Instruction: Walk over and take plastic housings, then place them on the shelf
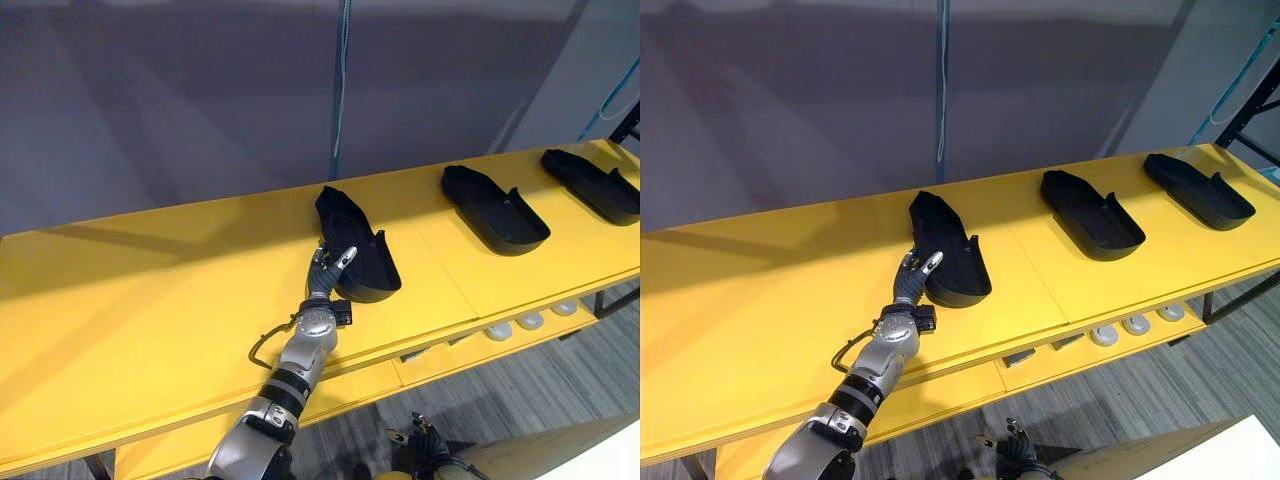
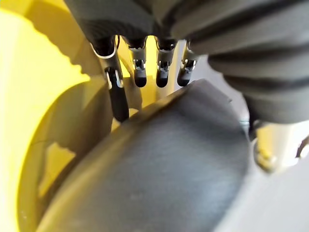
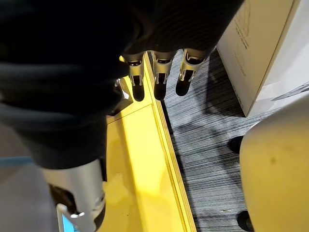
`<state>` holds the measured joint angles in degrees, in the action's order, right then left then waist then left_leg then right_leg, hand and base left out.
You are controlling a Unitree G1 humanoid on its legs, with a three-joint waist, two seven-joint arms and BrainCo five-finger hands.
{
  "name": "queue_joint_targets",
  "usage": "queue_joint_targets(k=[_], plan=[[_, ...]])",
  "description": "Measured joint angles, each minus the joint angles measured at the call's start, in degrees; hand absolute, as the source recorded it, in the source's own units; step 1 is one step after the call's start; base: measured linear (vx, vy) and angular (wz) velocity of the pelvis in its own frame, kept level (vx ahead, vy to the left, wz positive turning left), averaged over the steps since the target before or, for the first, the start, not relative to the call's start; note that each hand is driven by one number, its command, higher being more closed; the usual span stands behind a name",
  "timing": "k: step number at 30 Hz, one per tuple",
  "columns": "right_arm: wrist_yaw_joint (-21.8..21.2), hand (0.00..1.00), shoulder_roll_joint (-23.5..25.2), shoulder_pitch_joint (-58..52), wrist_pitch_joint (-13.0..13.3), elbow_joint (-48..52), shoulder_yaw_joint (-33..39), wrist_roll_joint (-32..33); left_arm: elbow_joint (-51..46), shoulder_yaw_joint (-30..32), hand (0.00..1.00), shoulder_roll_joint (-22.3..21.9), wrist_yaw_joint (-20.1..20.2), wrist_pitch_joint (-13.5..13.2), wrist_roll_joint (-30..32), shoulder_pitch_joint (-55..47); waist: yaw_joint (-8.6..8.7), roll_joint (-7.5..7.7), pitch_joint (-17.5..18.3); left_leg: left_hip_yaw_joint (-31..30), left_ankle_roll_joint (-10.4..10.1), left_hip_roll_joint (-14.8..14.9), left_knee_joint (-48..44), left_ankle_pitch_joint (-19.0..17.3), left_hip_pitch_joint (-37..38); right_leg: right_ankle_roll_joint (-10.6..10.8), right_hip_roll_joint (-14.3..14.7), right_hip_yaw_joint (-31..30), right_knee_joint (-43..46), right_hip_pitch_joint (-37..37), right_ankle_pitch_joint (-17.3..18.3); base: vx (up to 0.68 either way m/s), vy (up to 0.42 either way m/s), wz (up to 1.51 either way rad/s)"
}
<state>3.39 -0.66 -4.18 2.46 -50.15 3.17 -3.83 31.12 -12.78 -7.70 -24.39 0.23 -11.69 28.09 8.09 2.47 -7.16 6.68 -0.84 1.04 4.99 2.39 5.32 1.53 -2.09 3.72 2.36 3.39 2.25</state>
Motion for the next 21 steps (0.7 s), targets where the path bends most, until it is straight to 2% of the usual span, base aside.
queue_joint_targets(k=[6, 11, 13, 17, 20, 21], plan=[[0.1, 0.0, 0.5, -0.2, 0.0, 0.0, 0.0, 0.0, -5.9, 1.3, 0.0, 0.0, -2.2, -0.2, 0.4, -3.4, -0.59, 0.01, 0.0, 0.7, 0.0, 0.1, 0.0, 0.0, 0.5, 0.0, 0.1, -0.2, 0.0, 0.4, 0.0, -0.01, -0.002, -0.02], [0.6, 0.0, 0.5, -0.7, 0.0, 0.3, 0.0, 0.0, -12.9, 2.5, 0.0, 0.9, -3.4, -0.4, 6.1, -5.7, -1.26, 0.04, 0.0, 0.9, -0.1, 0.3, 0.0, 0.0, 0.9, 0.0, 0.2, -0.2, 0.1, 0.7, 0.0, -0.03, -0.007, -0.01], [0.9, 0.0, 0.4, -1.5, 0.1, 0.6, 0.1, 0.0, -15.9, 2.3, 0.0, 0.9, -4.1, -0.5, 7.7, -5.8, -2.2, 0.05, 0.0, 0.8, -0.2, 0.4, 0.0, -0.2, 0.7, 0.0, 0.2, -0.3, 0.2, 0.5, 0.0, -0.03, -0.011, -0.01], [1.0, 0.0, 0.4, -2.8, 0.1, 2.2, 0.1, 0.0, -20.3, 2.2, 0.0, 0.9, -4.0, -1.2, 10.0, -5.9, -3.0, 0.1, 0.1, 0.6, -0.2, 0.4, 0.0, -0.2, 0.7, 0.0, 0.2, -0.1, 0.3, 0.5, 0.1, 0.0, -0.001, 0.01], [1.0, 0.0, 0.5, -3.1, 0.2, 2.3, 0.1, 0.1, -23.6, 0.1, 0.0, 1.1, -2.1, -1.8, 10.9, -5.9, -3.61, 0.12, 0.2, 0.1, -0.2, 0.3, 0.0, -0.1, 0.7, 0.0, 0.1, 0.0, 0.6, 0.5, 0.4, 0.0, 0.0, 0.04], [0.9, 0.0, 0.4, -3.2, 0.2, 2.3, 0.1, 0.1, -24.2, -1.0, 1.0, 1.1, -1.2, -1.9, 10.9, -5.9, -3.86, 0.12, 0.3, 0.0, -0.2, 0.2, 0.0, -0.2, 0.7, -0.1, 0.1, 0.1, 0.8, 0.5, 0.5, 0.0, 0.0, 0.07]])
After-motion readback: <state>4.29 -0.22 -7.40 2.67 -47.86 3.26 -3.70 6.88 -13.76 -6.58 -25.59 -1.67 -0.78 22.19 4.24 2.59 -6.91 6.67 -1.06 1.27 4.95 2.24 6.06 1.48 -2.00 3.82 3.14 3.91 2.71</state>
